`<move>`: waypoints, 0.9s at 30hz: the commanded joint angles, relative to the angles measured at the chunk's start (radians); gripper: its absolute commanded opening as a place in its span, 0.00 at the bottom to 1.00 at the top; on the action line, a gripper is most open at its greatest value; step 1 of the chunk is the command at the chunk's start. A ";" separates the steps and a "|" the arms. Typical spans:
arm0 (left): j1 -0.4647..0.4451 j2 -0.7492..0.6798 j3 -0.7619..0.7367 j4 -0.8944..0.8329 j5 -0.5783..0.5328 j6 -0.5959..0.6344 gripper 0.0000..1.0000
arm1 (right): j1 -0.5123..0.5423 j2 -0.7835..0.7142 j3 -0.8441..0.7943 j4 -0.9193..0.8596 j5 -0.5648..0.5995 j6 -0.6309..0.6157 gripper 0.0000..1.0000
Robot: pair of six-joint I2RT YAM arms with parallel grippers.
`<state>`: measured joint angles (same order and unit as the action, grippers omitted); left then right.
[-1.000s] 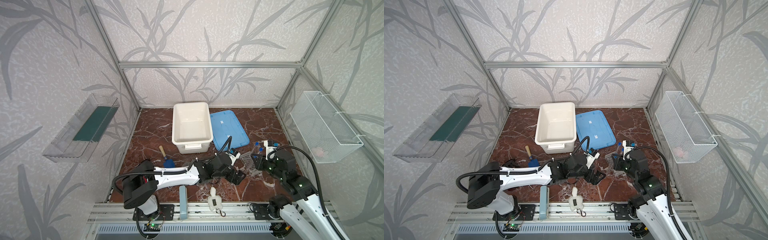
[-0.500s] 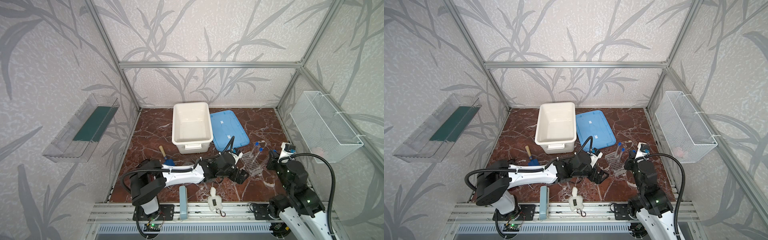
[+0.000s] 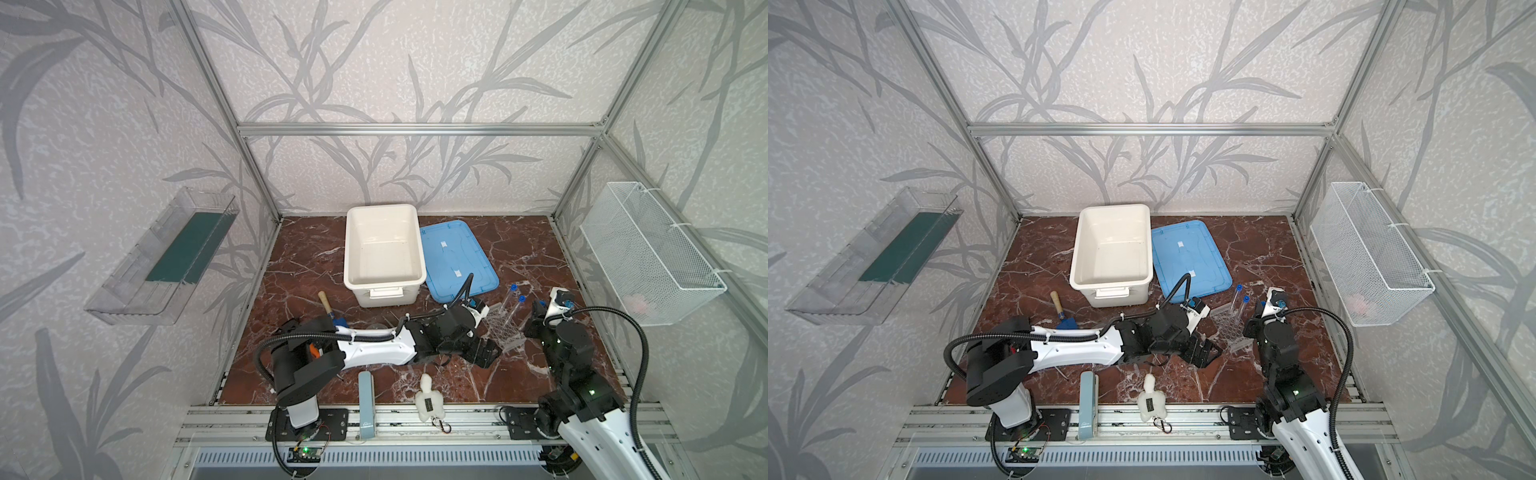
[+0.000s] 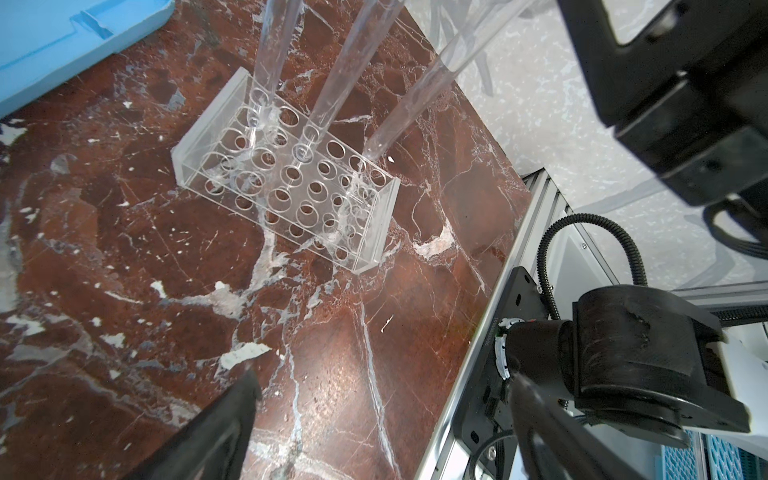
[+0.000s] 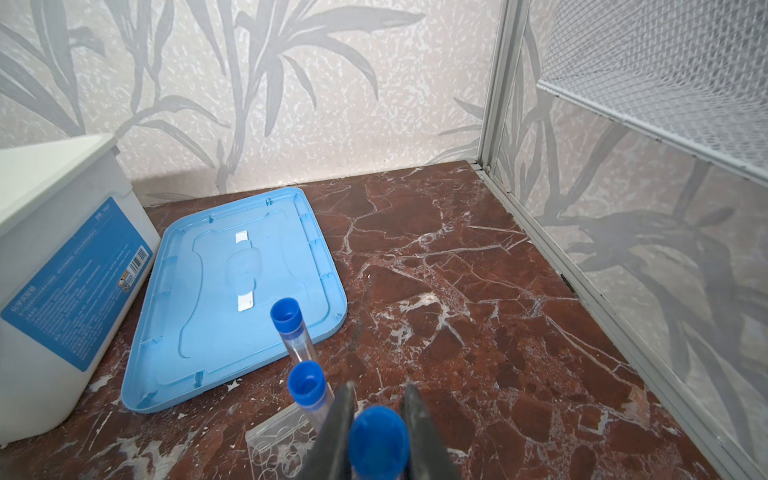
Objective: Organize the chemistry lab equipment
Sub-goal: 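Lower the third tube into the rack with the right gripper and release it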
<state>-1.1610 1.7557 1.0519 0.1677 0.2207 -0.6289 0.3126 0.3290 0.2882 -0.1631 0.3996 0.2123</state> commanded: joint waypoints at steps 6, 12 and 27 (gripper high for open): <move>0.005 0.024 0.031 0.024 0.016 -0.015 0.96 | 0.002 -0.009 -0.017 0.058 0.017 0.036 0.22; 0.005 0.034 0.031 0.029 0.020 -0.023 0.96 | 0.002 -0.032 0.012 0.022 0.026 0.026 0.22; 0.005 0.029 0.030 0.027 0.019 -0.017 0.96 | 0.002 -0.007 -0.014 0.022 -0.002 0.048 0.22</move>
<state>-1.1610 1.7782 1.0599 0.1764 0.2379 -0.6403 0.3126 0.3222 0.2768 -0.1406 0.3988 0.2451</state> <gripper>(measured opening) 0.960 0.219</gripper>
